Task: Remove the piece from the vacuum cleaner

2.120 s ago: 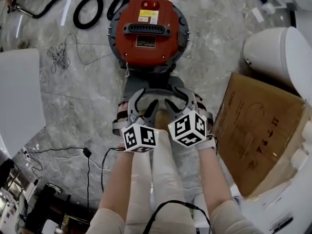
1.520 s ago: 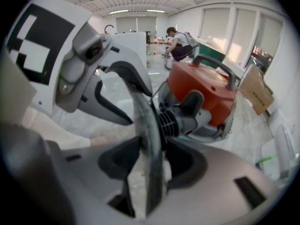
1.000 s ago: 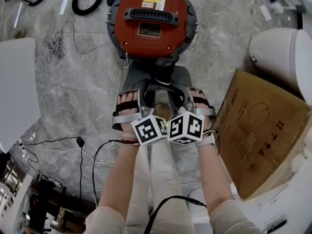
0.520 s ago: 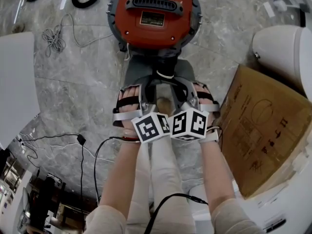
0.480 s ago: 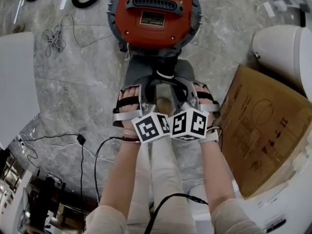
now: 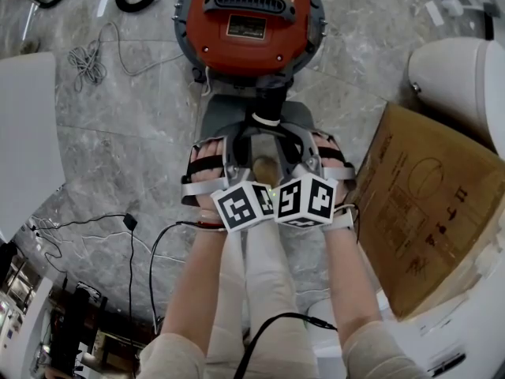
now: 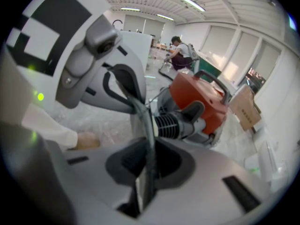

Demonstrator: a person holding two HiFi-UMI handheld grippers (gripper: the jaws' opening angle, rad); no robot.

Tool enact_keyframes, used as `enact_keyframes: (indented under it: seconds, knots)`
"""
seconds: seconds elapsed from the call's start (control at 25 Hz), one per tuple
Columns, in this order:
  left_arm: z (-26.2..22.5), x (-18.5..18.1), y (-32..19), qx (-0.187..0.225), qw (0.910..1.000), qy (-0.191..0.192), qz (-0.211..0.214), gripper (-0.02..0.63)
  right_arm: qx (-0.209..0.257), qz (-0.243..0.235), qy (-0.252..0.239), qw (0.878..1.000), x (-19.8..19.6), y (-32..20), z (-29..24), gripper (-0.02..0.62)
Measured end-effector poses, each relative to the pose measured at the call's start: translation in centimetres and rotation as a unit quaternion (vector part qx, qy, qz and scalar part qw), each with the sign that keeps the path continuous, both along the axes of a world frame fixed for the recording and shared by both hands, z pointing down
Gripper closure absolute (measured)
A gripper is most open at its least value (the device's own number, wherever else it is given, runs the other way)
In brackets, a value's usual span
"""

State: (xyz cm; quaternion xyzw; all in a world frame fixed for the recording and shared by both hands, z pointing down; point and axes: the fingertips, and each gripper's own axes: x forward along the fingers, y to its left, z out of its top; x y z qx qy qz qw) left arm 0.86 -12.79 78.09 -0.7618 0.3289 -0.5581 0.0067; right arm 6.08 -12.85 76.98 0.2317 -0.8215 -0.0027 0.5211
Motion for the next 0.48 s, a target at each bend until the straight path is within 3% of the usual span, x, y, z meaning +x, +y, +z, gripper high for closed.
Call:
enact_keyframes:
  seconds: [0.48]
  knots:
    - [0.08,-0.41,0.87,0.004,1.0,0.003,-0.004,0.555,0.001,0.007,-0.002,1.0,-0.38,0.93,-0.23,0.554]
